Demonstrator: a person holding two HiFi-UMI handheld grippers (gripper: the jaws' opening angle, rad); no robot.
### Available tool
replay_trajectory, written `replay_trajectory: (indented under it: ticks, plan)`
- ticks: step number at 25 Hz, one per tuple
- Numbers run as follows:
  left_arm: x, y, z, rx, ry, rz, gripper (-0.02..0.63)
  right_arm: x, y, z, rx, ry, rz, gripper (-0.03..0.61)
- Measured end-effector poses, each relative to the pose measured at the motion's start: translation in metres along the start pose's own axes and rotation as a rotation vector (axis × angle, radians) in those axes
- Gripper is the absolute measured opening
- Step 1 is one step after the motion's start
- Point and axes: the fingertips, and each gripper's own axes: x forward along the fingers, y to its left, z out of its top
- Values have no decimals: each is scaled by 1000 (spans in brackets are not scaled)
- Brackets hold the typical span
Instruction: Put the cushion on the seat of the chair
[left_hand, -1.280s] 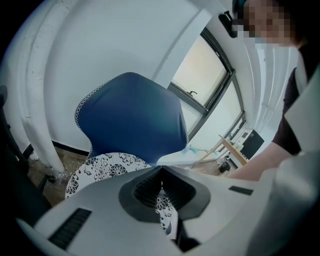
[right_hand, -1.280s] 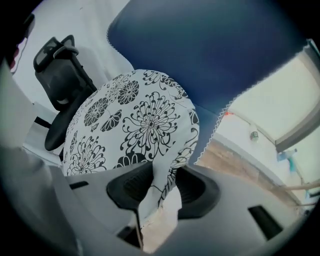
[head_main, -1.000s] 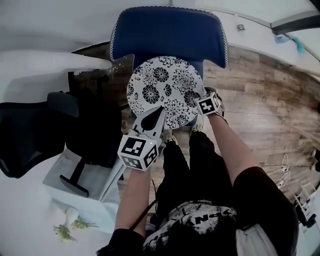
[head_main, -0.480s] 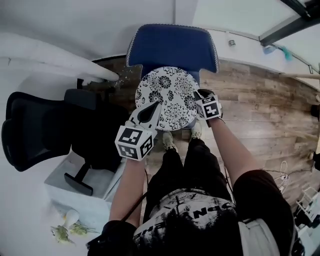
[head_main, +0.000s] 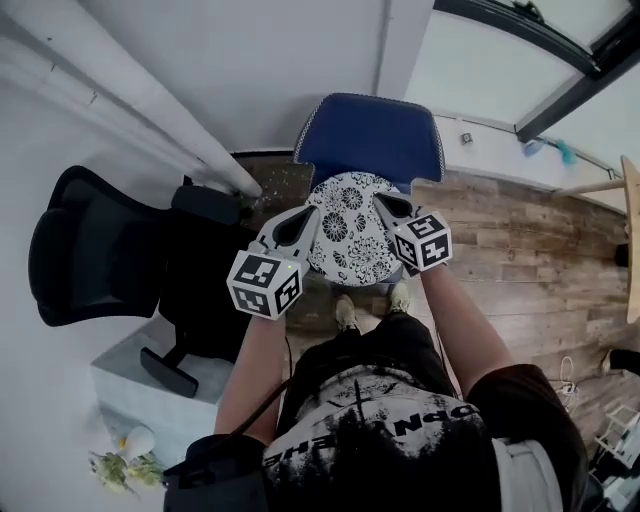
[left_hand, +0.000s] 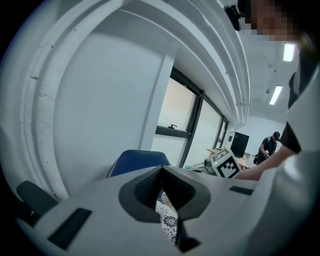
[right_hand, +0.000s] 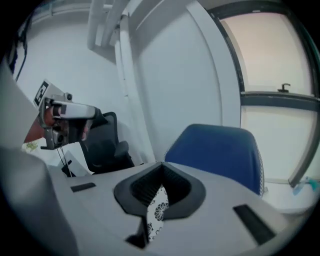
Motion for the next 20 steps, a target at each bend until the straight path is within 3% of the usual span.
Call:
replay_trajectory:
  ticks: [10,20]
  plan:
    - [-56,5,32,71,-88,9,15,-56,90,117,-116,-232,97,18]
    - [-76,3,51,123,-128,22,15,-80,117,140,-176,-260,146,18]
